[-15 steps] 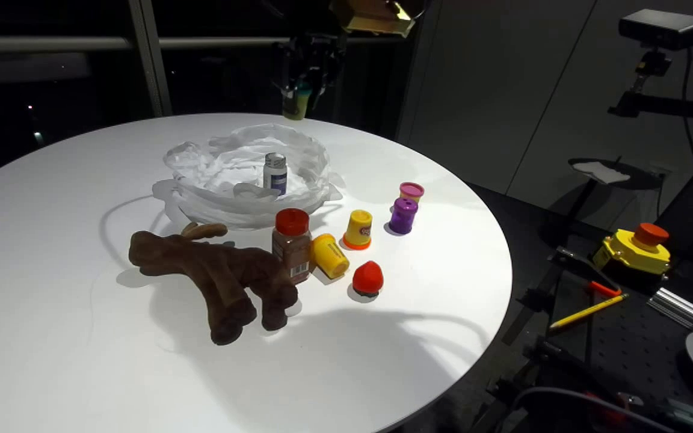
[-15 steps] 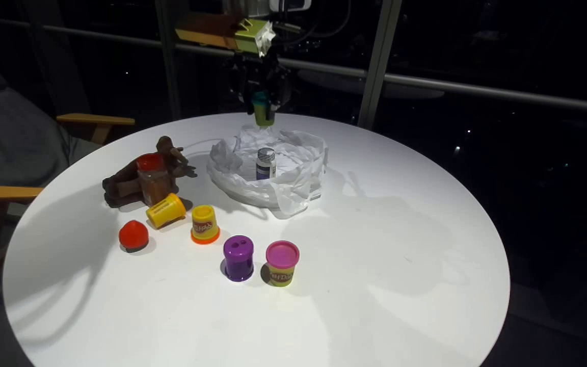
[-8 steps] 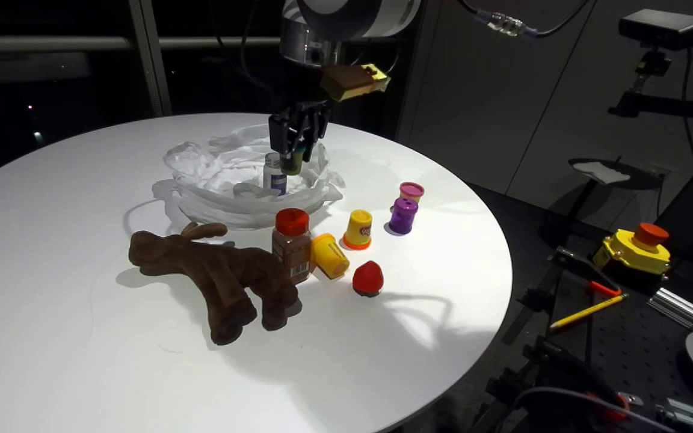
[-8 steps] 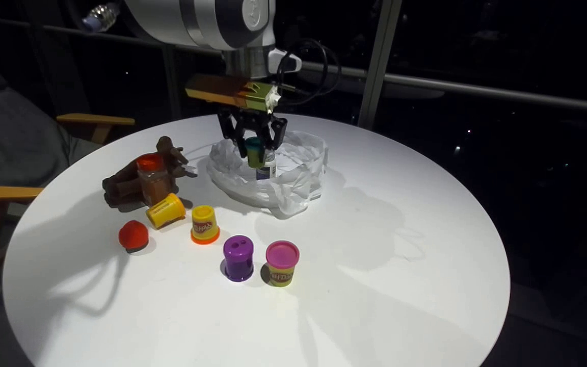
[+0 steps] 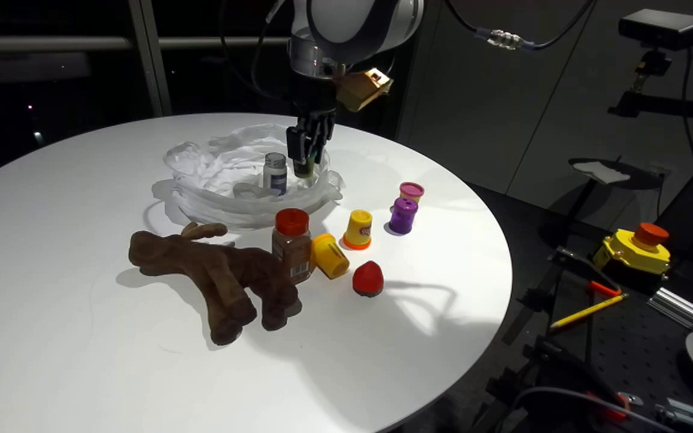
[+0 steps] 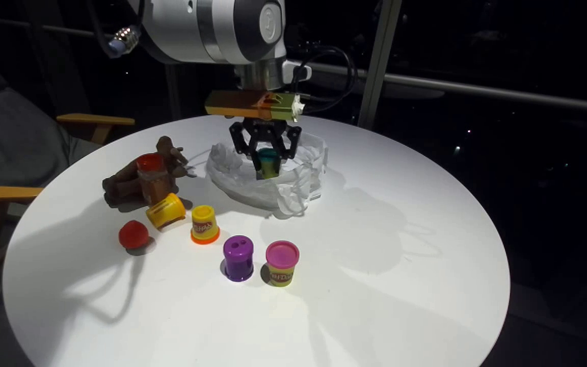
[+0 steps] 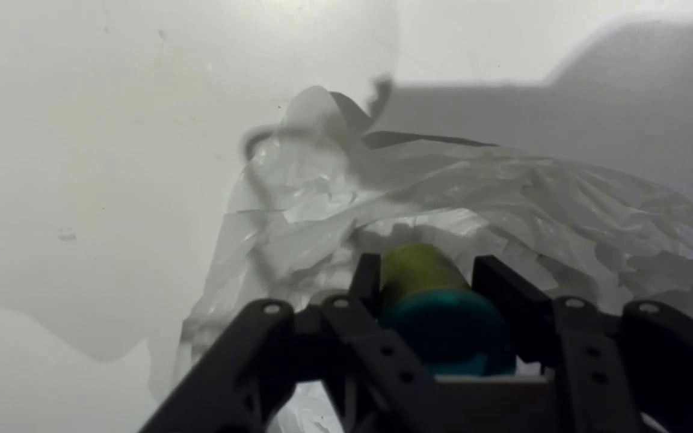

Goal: Pick up the objects from the table and put them in the plastic bag.

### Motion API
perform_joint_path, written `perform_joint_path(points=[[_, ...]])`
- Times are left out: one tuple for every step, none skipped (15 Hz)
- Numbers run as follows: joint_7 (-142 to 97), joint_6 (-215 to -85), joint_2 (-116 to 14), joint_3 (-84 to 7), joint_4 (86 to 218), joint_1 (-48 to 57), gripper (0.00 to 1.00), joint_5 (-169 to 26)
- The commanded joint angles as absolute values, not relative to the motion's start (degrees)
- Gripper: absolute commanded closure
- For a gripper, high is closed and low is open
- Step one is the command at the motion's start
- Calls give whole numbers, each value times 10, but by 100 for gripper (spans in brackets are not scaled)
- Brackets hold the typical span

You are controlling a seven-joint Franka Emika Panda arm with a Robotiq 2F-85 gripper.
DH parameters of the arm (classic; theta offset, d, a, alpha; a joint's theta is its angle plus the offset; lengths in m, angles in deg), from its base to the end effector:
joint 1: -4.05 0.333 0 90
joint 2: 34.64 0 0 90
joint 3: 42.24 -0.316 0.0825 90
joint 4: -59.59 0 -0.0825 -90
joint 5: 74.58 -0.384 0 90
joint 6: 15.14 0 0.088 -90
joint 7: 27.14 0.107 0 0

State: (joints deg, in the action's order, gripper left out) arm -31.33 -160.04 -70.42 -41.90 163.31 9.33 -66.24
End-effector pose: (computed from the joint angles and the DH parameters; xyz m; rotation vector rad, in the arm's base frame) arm 0.6588 0.0588 0.2044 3.0173 0.4188 0.1441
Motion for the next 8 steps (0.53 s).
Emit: perform_joint_path(points=[[-337, -1650, -734, -428, 1614, 76, 81, -660], [-339, -1668, -744, -429, 1610, 71, 80, -664], [-336, -1680, -753, -429, 1606, 69, 80, -667], [-334, -1685, -761, -426, 1602, 68, 37, -665], [-328, -1690, -765, -418, 1599, 71, 35, -659], [-326, -1690, -767, -415, 1598, 69, 30, -659], [-329, -1681, -759, -418, 1602, 63, 20, -666], [-328, -1664, -749, -421, 1607, 60, 12, -671]])
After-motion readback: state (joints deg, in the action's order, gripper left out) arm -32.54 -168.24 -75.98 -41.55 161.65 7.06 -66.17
